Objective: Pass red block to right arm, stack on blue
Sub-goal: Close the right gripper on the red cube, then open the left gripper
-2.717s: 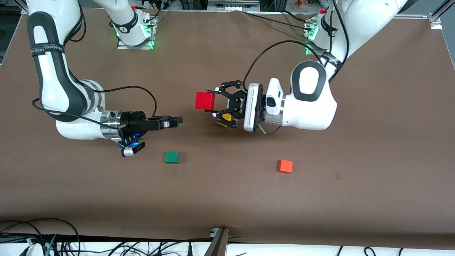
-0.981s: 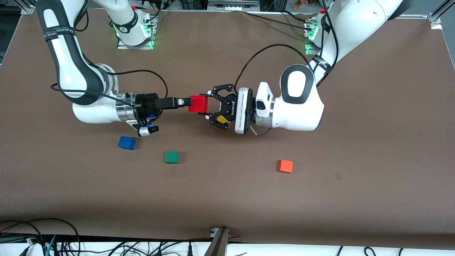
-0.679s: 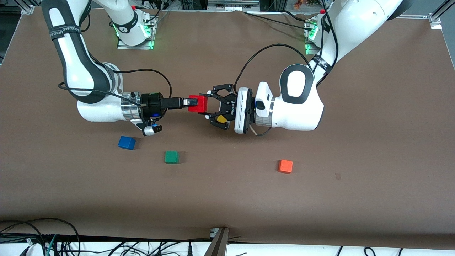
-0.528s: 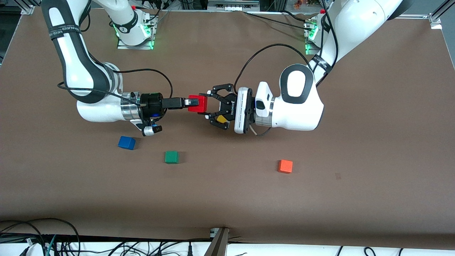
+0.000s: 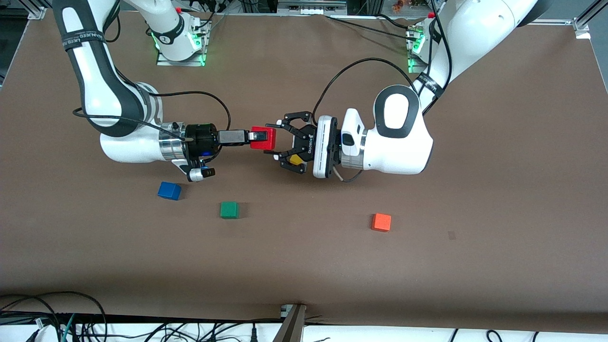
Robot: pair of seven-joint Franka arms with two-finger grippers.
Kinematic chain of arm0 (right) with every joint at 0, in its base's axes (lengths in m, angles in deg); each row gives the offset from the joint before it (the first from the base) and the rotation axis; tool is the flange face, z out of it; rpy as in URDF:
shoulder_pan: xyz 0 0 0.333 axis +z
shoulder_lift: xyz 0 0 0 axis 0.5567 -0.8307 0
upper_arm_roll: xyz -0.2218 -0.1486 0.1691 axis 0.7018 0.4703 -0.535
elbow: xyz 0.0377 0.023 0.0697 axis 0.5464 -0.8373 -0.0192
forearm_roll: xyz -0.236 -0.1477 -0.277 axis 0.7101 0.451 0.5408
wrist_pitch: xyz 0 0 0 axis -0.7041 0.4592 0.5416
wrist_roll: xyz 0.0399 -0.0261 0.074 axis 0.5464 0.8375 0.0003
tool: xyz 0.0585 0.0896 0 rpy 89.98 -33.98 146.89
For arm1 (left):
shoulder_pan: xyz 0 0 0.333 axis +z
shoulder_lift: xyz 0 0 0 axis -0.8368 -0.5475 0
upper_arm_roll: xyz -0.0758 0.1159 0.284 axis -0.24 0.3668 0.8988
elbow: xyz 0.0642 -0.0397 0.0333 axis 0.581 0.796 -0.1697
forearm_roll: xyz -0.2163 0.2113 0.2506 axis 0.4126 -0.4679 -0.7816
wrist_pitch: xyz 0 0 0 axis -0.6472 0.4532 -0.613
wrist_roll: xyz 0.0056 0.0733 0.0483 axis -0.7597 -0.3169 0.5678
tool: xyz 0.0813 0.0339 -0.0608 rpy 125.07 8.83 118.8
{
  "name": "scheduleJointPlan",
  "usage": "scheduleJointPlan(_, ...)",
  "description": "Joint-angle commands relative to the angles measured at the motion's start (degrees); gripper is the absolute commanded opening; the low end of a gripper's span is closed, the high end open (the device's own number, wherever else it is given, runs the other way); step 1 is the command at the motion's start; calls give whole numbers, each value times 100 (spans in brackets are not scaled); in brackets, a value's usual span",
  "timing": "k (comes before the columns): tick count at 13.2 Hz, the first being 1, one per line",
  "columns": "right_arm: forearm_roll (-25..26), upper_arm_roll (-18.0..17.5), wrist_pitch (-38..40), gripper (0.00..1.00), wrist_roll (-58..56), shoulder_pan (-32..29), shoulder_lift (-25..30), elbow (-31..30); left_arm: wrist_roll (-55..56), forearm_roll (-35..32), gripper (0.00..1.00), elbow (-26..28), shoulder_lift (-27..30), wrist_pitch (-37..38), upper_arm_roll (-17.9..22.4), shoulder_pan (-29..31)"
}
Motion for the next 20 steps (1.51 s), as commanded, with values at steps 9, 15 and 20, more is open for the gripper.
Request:
scheduleJointPlan(9, 637, 282, -64, 5, -34, -60, 201, 32, 7, -241, 100, -55, 163, 183, 25, 750)
scheduleJointPlan(15, 3393, 800, -64, 5, -17, -87, 114, 453, -19, -1157, 100, -108, 172, 1298, -19, 2015)
scheduleJointPlan(20, 6196, 996, -212, 5, 97, -122, -194, 788, -63, -1814, 100, -439, 198, 3150, 7, 2799)
